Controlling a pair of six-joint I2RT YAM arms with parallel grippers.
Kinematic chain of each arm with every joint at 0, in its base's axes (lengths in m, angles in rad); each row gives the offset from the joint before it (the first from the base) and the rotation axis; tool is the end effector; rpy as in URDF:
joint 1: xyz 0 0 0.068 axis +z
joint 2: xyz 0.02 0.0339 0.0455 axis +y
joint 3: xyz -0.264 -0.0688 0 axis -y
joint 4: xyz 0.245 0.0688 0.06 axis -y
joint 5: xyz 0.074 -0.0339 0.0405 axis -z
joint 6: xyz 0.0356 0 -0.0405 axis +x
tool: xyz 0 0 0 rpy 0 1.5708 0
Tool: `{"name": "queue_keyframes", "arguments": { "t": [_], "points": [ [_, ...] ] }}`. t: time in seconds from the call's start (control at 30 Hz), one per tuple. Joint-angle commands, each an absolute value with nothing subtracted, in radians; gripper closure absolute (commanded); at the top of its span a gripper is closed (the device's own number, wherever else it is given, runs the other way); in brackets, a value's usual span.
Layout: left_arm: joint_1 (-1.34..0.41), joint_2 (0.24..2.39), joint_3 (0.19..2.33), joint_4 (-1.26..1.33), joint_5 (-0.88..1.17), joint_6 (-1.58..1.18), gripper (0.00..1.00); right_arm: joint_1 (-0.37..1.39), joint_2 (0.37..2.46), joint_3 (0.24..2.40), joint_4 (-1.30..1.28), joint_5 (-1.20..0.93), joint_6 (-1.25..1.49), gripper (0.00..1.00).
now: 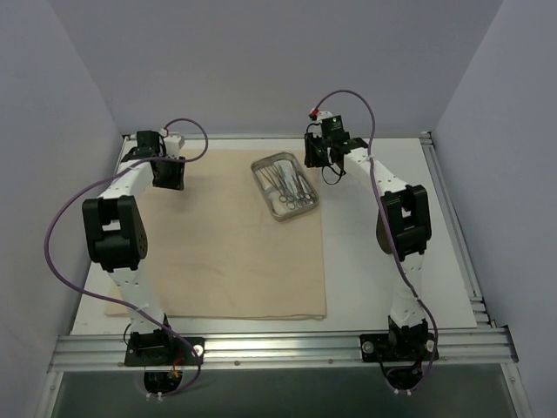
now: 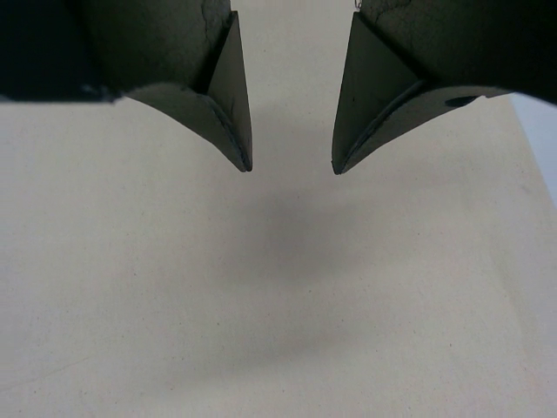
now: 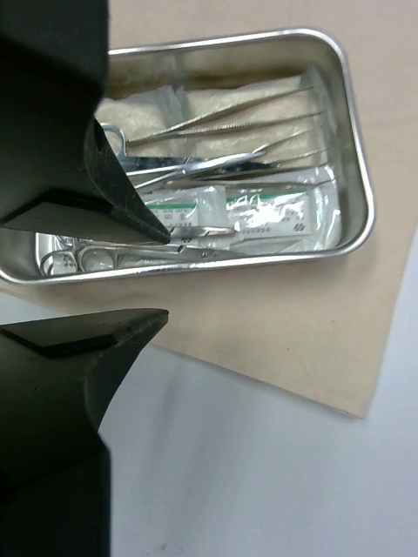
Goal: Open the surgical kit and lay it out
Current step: Move the container from the surgical kit, then pick up the medical item from the container.
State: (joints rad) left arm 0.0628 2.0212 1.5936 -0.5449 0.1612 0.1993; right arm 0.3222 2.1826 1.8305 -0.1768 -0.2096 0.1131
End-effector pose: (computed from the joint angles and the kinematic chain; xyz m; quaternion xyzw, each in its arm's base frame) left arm 0.4437 0.0222 0.2140 0.0886 0.9487 -0.0379 0.3013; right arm 0.4873 0.1705 0.2465 -0.1418 0.8524 0.1955 0.4637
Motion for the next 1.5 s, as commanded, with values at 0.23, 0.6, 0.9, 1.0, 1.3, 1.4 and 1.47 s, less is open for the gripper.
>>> {"name": "queue_keyframes", "arguments": {
  "t": [0.23,0.6,0.9,1.0,1.3,1.4,1.47],
  "points": [
    [0.101,1.934,1.609,-0.568,0.193,0.222,0.49,0.531,2.25,2.018,-0.264,-0.041,0.115,0.86],
    [0.103,1.936,1.594,-0.563,0.202,0.229,0.49,0.558,2.388,2.131,-0.351,-0.003,0.11,0.76],
    [0.106,1.937,1.586,-0.557,0.198,0.236,0.49,0.558,2.41,2.102,-0.339,-0.052,0.121,0.79],
    [0.107,1.939,1.585,-0.554,0.199,0.236,0.49,0.558,2.413,2.102,-0.339,-0.063,0.127,0.81],
    [0.11,1.942,1.582,-0.551,0.199,0.238,0.49,0.558,2.359,2.092,-0.324,-0.075,0.14,0.86],
    [0.11,1.944,1.582,-0.549,0.199,0.238,0.49,0.56,2.33,2.072,-0.305,-0.081,0.144,0.86],
    [0.112,1.945,1.58,-0.548,0.199,0.238,0.49,0.56,2.326,2.063,-0.304,-0.086,0.146,0.85]
  ]
}}
